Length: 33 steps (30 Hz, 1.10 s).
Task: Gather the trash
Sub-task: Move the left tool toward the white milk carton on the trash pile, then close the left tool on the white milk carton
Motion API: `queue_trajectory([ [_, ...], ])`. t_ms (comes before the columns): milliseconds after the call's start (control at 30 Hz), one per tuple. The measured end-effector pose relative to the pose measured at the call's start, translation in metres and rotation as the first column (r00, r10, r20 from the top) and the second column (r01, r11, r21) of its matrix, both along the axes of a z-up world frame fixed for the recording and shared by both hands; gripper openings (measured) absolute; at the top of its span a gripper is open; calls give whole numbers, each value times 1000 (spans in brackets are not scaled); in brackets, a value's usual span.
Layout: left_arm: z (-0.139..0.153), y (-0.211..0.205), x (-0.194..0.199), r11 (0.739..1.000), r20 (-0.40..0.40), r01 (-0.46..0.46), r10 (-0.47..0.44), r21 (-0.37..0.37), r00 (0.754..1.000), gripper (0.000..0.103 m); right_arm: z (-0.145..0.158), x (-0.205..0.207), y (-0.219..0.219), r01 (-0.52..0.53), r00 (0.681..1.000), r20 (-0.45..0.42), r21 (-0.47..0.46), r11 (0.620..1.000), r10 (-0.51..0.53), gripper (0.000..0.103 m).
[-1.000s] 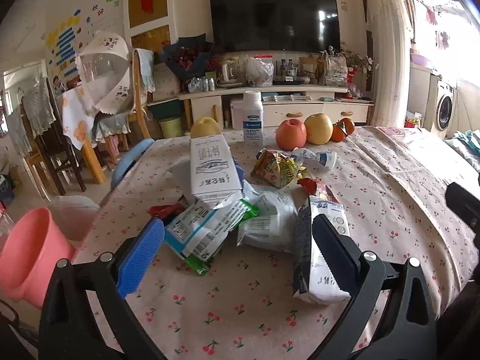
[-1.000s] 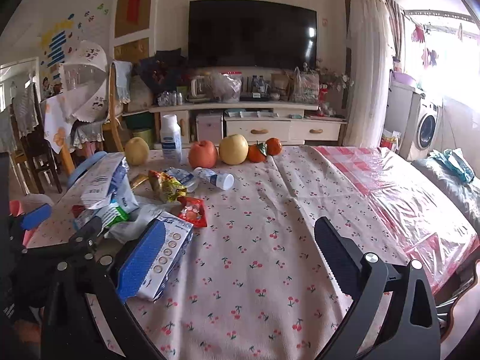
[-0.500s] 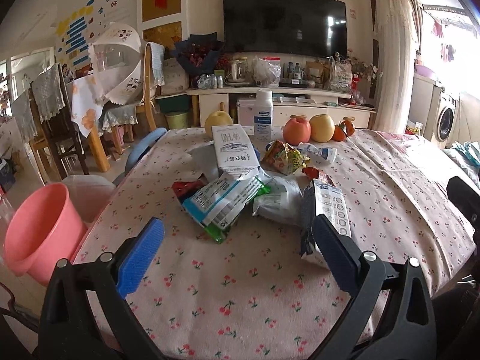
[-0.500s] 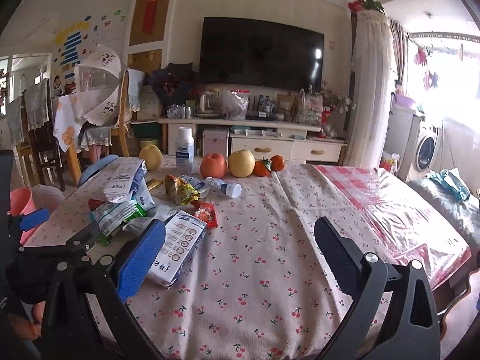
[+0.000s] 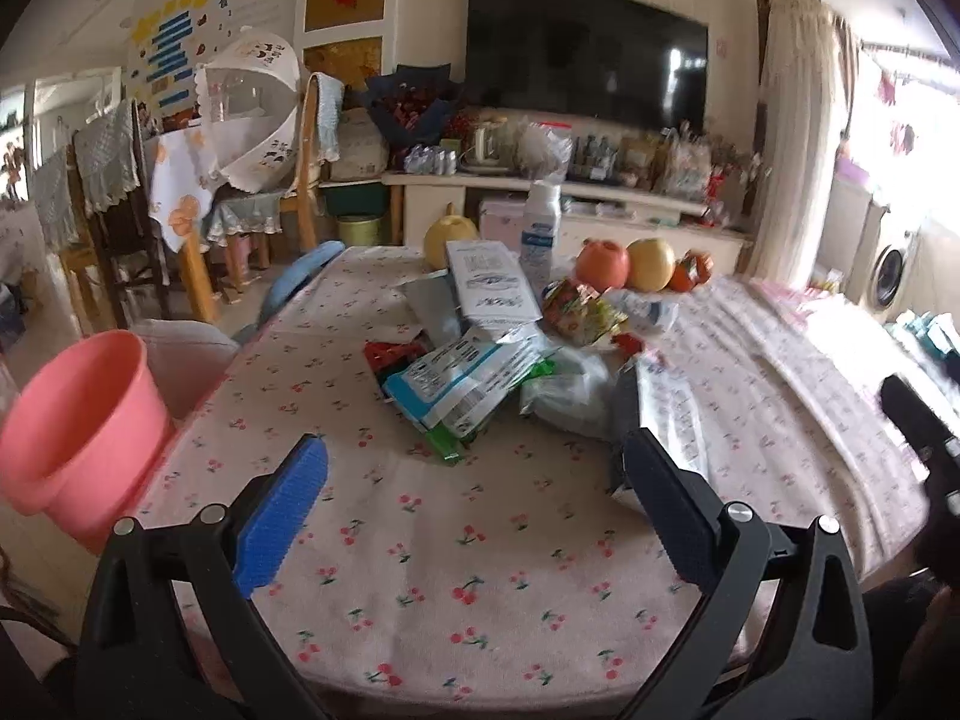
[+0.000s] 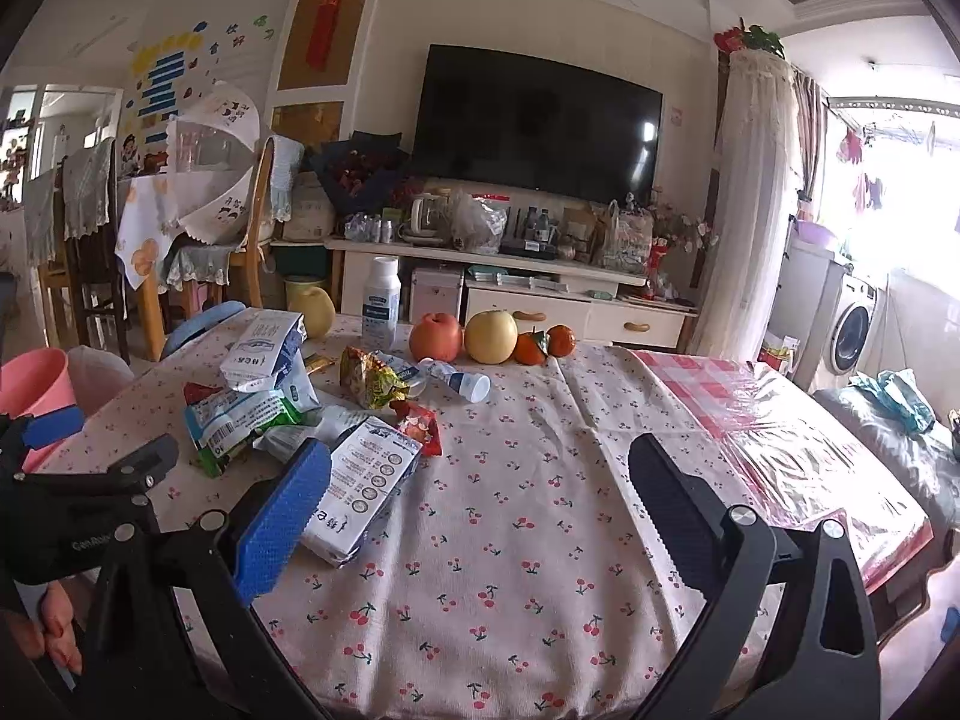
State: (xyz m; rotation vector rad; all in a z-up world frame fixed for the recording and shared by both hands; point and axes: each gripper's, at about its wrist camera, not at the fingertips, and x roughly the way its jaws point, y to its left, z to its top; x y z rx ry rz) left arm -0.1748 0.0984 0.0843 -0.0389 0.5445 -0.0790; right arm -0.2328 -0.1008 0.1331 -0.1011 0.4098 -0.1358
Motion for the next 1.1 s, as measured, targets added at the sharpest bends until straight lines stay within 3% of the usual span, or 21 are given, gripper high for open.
queue_trajectory([
  [267,-7,-6,-1,996,87,-1,-6,85,996,100,-17,15,-11,-8,999,-45,18,1000,9,98],
  [367,-10,-5,2,995,69,13,-20,96,997,100,-23,23,-18,-17,997,-78,63,998,22,98],
  [533,-10,13,13,999,0,-12,12,52,1000,100,-33,38,-32,-49,988,-136,174,983,74,98],
  [767,-6,31,39,1000,-102,21,-21,-4,995,99,-47,57,-42,-143,950,-203,396,907,238,98],
  [933,11,33,60,997,-112,43,-51,-67,992,98,-59,79,-32,-158,918,-255,468,870,304,98],
  [1100,20,23,85,997,-128,41,-49,-70,991,98,-61,96,-43,-138,920,-261,478,867,291,98],
])
